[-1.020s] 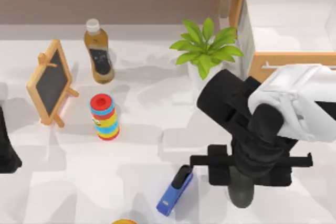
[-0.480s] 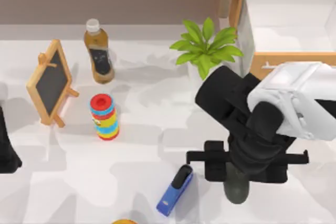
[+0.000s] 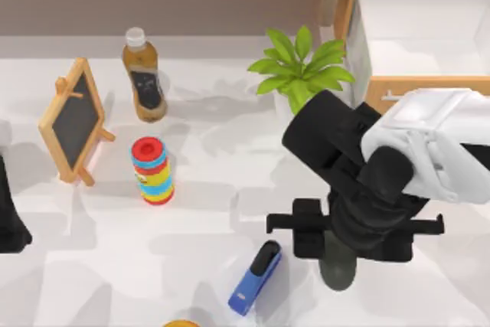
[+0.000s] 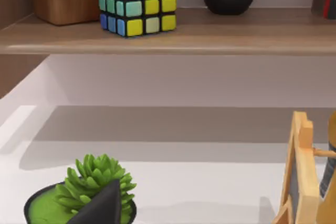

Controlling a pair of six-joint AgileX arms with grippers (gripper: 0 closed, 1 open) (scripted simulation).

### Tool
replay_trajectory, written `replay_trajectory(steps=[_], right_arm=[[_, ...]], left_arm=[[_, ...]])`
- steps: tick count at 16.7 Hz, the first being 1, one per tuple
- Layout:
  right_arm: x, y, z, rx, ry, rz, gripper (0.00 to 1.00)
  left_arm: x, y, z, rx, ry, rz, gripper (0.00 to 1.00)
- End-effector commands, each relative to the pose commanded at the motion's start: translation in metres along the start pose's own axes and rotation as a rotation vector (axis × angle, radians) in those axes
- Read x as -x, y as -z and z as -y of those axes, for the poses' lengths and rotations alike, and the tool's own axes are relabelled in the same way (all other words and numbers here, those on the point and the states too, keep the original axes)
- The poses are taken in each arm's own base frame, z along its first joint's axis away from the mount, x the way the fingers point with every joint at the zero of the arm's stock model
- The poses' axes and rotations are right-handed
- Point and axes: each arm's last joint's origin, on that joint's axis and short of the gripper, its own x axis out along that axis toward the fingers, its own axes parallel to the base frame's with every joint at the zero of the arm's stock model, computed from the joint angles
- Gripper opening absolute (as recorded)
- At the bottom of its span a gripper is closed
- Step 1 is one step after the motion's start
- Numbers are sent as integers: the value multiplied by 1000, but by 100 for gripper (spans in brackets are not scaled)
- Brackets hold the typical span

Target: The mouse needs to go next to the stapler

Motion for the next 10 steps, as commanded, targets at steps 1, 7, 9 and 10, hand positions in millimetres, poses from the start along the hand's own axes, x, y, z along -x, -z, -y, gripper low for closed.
replay_trajectory(steps=[1,7,9,10], right_arm=[[-1,0,0,1,1,0,0],[-17,7,6,7,47,-39,0],[-21,8,7,9,59,-51,0],[-21,8,7,9,59,-51,0]], left_arm=[[0,0,0,0,0,0,100],[0,0,0,0,0,0,100],[0,0,0,0,0,0,100],[0,0,0,0,0,0,100]])
